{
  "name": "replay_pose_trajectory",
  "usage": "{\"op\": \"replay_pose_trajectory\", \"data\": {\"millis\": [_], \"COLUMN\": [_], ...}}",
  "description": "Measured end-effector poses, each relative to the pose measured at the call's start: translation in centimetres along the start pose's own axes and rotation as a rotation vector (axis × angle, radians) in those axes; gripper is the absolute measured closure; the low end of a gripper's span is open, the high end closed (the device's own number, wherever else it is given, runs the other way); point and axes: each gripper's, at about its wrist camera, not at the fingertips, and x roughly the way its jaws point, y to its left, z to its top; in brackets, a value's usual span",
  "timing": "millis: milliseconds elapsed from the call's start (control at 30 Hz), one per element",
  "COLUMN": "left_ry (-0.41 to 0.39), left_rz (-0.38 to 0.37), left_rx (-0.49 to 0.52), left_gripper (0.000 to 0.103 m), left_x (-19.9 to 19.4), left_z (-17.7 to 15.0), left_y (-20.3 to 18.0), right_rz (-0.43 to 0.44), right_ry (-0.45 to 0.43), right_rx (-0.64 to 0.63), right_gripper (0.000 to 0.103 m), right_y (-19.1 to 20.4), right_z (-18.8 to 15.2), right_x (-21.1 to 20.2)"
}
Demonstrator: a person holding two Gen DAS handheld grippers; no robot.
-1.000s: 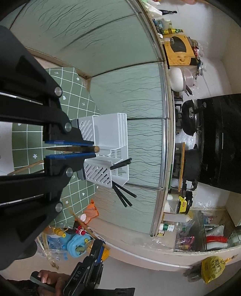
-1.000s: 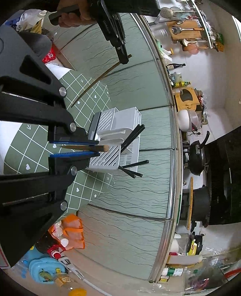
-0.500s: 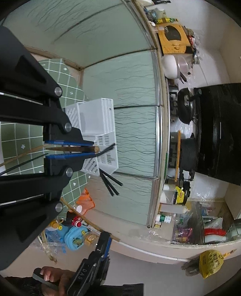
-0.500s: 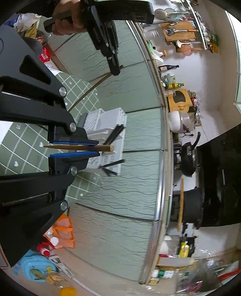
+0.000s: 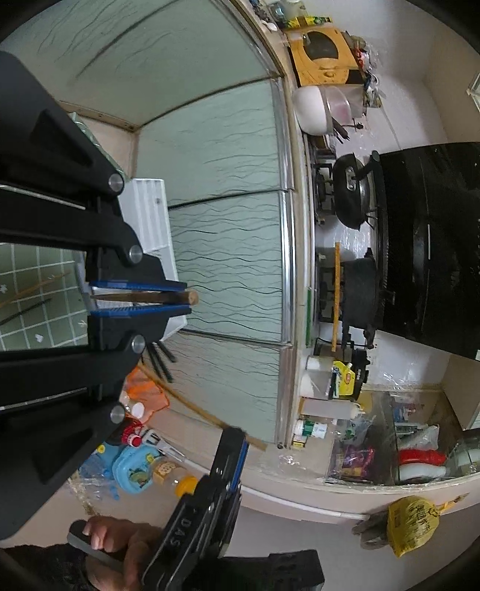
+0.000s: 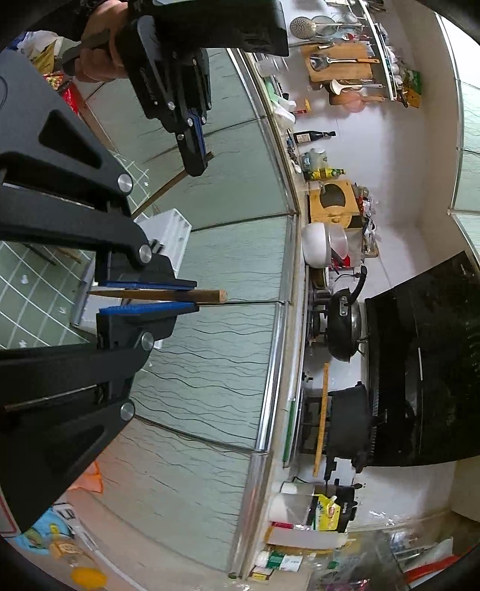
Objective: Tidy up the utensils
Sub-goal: 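Lower the wooden chopsticks in both tools down into the holder slots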
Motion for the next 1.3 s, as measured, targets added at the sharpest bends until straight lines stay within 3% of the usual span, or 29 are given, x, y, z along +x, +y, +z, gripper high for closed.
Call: {"op": "replay_pose_trajectory", "data": {"millis": [333, 600, 767, 1033, 1233, 1300], "left_ry": [-0.011, -0.019, -0.038, 0.002, 0.0, -0.001], "left_rz": [-0.022, -0.071, -0.06, -0.046, -0.076, -0.065], "left_rx": [0.017, -0.027, -0.015, 0.022, 0.049, 0.067], "left_gripper": [0.095, 0.095, 0.095, 0.095, 0.094, 0.092], "left_x": [3.6, 6.1, 6.5, 10.7, 12.5, 12.8], "left_z": [4.0, 6.2, 7.4, 5.5, 3.7, 3.3], "left_y": [-0.5, 0.0, -0.2, -0.1, 0.0, -0.1], "right_rz": [-0.013, -0.026, -0.023, -0.021, -0.03, -0.046], "right_ry": [-0.022, 0.0, 0.011, 0.031, 0.061, 0.075], "right_rx": [0.027, 0.055, 0.068, 0.062, 0.041, 0.029], "right_gripper": [0.097, 0.097, 0.097, 0.097, 0.097, 0.084], "right_y": [-2.4, -5.2, -6.2, -6.5, -6.4, -6.4], "right_z": [3.6, 3.0, 2.4, 1.2, 0.0, -0.5], "right_x": [4.3, 7.6, 8.8, 10.8, 12.0, 12.3]}}
